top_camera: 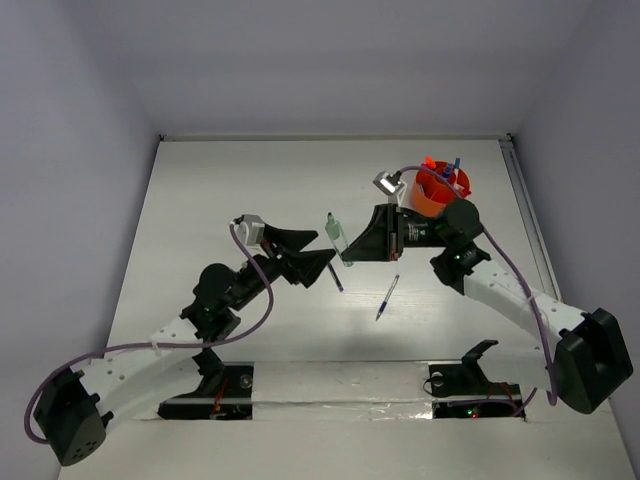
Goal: Sort the stationery into containers
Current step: Pick up the pen from the center of the board, then close the pen cap on the pen.
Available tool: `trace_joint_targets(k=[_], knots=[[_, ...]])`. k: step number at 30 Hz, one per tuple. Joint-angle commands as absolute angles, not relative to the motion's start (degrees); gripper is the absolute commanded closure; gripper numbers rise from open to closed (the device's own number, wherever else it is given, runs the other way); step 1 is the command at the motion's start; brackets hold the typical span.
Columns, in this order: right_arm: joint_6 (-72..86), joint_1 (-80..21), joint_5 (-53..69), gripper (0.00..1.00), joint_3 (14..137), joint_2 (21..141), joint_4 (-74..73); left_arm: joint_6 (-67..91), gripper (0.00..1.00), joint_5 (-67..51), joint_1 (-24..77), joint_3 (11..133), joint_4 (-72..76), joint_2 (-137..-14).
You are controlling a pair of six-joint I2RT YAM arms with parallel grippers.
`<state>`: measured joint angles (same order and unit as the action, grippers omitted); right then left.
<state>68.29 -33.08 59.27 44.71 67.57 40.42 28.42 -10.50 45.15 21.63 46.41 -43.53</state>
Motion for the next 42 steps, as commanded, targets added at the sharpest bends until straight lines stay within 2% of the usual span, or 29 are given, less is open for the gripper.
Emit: trace_joint_targets(k=[1,8,19,30,37,40,42], knots=[[76.55,-33.49,56.52,1.00,43.42,67.24,50.45,19.51,0.29,-3.69,46.85,24.87,44.38,-44.55],[80.59,-33.49,55.81,1.00,39.56,66.88,52.47,17.14,0.29,-0.53,50.27,25.92,46.85,-46.23],[86.57,-33.49,54.76,1.00,34.37,71.54,64.15,14.85,0.29,-1.40,53.17,26.54,50.01,-47.20],[91.93,-33.49,54.93,1.00,30.33,73.39,69.61,13.36,0.48,-2.64,53.70,26.89,50.10,-46.85],[94.83,-33.49,55.02,1.00,27.42,74.70,71.98,12.57,0.63,-2.73,54.76,26.46,50.54,-46.93],[96.94,-33.49,54.67,1.00,26.81,75.41,74.87,12.66,0.73,-3.34,54.76,26.45,51.24,-47.37],[97.91,-33.49,54.49,1.00,26.63,75.76,76.11,12.74,0.83,-4.30,55.28,26.54,51.33,-47.64]])
